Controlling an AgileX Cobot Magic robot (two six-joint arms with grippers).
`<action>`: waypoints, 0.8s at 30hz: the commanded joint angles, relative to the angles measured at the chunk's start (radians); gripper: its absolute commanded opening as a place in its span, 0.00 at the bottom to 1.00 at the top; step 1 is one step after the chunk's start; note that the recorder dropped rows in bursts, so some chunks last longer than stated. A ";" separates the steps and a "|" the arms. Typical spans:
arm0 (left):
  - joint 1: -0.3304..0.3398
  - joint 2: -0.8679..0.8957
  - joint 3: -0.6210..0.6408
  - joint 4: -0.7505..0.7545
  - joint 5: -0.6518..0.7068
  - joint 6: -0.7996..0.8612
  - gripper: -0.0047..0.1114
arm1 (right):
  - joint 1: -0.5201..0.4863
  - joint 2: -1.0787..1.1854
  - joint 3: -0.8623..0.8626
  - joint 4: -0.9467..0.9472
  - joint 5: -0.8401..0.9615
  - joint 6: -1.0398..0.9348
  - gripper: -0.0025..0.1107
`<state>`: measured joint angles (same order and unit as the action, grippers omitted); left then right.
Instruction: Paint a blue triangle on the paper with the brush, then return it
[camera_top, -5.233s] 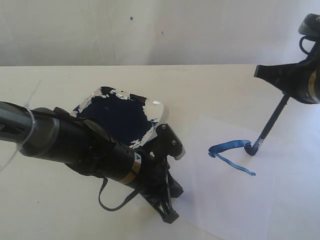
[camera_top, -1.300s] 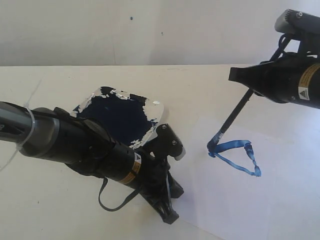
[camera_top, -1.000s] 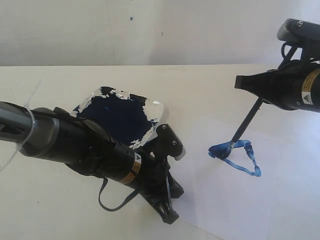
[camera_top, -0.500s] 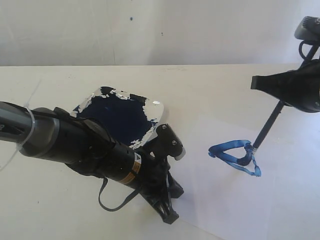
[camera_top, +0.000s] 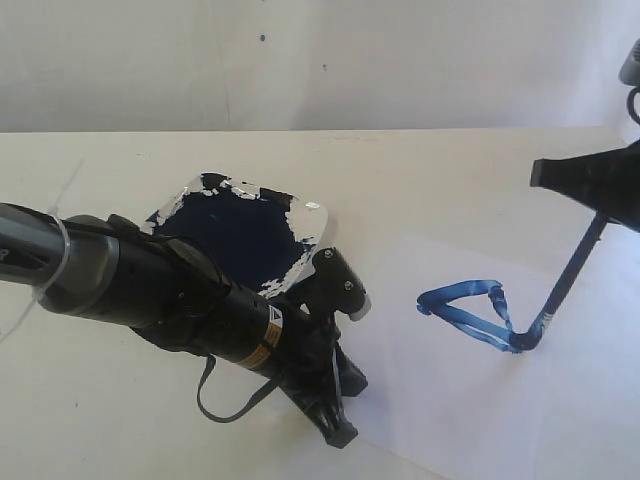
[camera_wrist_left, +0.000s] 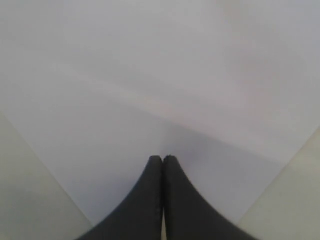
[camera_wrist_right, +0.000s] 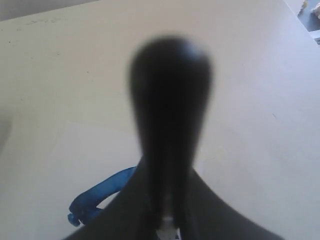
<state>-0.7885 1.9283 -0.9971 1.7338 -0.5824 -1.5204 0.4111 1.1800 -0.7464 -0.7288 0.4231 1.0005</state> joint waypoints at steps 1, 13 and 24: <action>-0.004 -0.001 -0.004 0.011 0.000 0.003 0.04 | 0.001 -0.018 0.003 0.000 -0.030 -0.014 0.02; -0.004 -0.001 -0.004 0.011 0.000 0.003 0.04 | 0.001 -0.049 0.003 -0.091 -0.212 -0.005 0.02; -0.004 -0.001 -0.004 0.011 0.000 0.003 0.04 | -0.003 0.060 -0.056 -0.358 -0.205 0.251 0.02</action>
<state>-0.7885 1.9283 -0.9971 1.7338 -0.5824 -1.5204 0.4111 1.2131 -0.7793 -1.0134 0.2157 1.1777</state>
